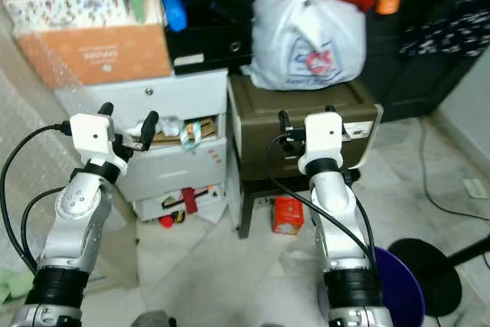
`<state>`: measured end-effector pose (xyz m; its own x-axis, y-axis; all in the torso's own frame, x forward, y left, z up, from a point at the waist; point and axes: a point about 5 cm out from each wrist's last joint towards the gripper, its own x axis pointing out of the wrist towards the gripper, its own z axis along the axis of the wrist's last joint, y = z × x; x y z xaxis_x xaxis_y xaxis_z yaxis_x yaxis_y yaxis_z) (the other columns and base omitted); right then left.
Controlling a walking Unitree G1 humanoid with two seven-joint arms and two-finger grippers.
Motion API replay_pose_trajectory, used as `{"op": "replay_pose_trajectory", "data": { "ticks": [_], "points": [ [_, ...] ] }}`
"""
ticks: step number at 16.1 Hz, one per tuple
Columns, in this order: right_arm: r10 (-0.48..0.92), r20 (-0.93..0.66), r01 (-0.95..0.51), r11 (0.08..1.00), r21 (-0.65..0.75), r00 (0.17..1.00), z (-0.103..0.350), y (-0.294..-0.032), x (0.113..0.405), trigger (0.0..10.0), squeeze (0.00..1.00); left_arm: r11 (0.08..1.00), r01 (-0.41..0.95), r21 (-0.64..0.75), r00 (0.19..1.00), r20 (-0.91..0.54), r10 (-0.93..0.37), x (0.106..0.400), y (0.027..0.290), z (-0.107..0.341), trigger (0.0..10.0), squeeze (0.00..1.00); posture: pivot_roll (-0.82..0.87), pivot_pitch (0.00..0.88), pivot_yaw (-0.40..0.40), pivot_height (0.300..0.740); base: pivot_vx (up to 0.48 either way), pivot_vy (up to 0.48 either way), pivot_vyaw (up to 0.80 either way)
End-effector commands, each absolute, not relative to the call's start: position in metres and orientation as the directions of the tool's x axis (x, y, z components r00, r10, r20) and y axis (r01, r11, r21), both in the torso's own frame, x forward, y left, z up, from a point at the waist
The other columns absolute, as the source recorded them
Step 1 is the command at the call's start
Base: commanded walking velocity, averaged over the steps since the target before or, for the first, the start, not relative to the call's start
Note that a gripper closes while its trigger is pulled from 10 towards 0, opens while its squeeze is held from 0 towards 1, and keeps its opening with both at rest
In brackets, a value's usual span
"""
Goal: Clean up the room
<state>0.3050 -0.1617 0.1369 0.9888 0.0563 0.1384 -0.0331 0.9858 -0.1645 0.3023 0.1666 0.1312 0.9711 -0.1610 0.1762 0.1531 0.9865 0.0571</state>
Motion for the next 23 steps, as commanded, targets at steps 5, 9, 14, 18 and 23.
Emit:
{"op": "replay_pose_trajectory", "data": {
  "ticks": [5,9,14,18,23],
  "points": [
    [0.06,0.148,-0.034,0.985,-0.171,0.987,0.1383,-0.1612,0.3059,10.0,0.0,0.985,0.162,0.061,0.969,0.179,-0.17,0.3015,0.1654,0.1331,10.0,0.0,-0.04,0.0,-0.027,0.74,0.0,0.0,0.0],
    [0.071,0.148,-0.04,0.979,-0.199,0.986,0.1383,-0.1599,0.3059,10.0,0.0,0.985,0.163,0.061,0.97,0.171,-0.171,0.3011,0.1651,0.1319,10.0,0.0,-0.04,0.0,-0.03,0.74,0.0,0.0,0.33],
    [0.073,0.147,-0.043,0.979,-0.2,0.986,0.1374,-0.1594,0.3057,10.0,0.0,0.989,0.133,0.067,0.979,0.144,-0.142,0.3026,0.1663,0.1286,10.0,0.0,-0.04,0.0,-0.03,0.74,0.0,0.0,0.6],
    [0.061,0.139,-0.036,0.984,-0.174,0.988,0.1361,-0.1606,0.3059,10.0,0.0,0.988,0.145,0.06,0.977,0.148,-0.153,0.3021,0.1652,0.1293,10.0,0.0,-0.04,0.0,-0.03,0.74,0.0,0.0,0.0],
    [0.057,0.128,-0.035,0.985,-0.167,0.99,0.1355,-0.1609,0.3073,10.0,0.0,0.987,0.155,0.047,0.976,0.146,-0.161,0.3025,0.1648,0.1299,10.0,0.0,-0.04,0.0,-0.03,0.74,0.0,0.0,-0.64]
  ]
}}
